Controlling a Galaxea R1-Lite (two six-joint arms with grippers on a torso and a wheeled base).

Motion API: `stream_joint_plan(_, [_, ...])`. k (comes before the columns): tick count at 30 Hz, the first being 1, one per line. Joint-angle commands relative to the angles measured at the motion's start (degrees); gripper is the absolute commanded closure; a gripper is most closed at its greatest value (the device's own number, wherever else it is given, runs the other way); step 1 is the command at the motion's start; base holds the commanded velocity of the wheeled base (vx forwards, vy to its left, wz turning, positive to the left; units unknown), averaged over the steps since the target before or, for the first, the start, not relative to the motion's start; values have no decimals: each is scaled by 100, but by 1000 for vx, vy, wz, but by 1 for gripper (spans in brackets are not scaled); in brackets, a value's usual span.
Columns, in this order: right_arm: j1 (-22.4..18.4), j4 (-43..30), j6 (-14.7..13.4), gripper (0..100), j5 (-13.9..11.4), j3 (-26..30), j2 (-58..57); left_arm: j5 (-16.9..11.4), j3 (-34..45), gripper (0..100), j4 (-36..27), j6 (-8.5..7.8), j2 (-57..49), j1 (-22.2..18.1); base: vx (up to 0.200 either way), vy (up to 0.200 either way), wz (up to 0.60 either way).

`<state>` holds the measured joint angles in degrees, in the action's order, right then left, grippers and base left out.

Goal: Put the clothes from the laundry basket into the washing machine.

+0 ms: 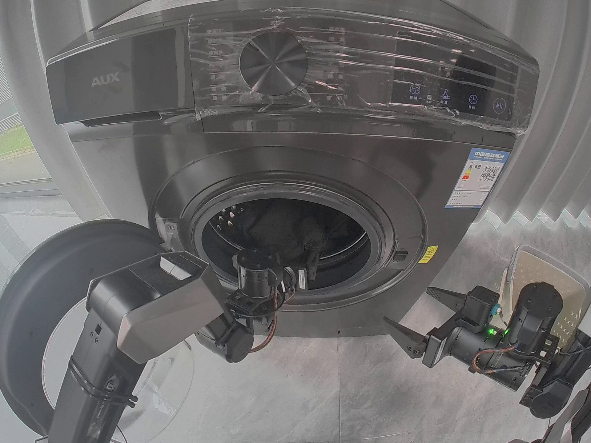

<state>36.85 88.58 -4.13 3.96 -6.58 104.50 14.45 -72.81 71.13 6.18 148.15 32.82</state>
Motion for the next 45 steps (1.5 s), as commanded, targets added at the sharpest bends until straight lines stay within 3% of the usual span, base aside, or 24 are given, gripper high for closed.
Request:
stream_joint_plan(1, [41, 2, -9, 0, 8, -1, 27, -205, 479, 0, 67, -135, -137, 102, 0, 0, 0])
stream_joint_plan(12, [103, 2, -17, 0, 8, 8, 27, -478, 224, 0, 67, -275, 381, 23, 0, 0, 0])
stream_joint_plan(20, [103, 2, -17, 0, 8, -1, 27, -495, -66, 0, 59, -372, 592, 5, 0, 0, 0])
stream_joint_plan(21, [103, 2, -17, 0, 8, -1, 18, -495, -84, 100, 50, -372, 592, 5, 0, 0, 0])
stream_joint_plan(33, [129, 10, -17, 0, 8, -10, 0, -487, -154, 100, 59, -372, 530, -12, 0, 0, 0])
stream_joint_plan(45, [138, 10, -17, 0, 8, -18, 0, -249, -1938, 100, 32, -346, 504, -337, 0, 0, 0])
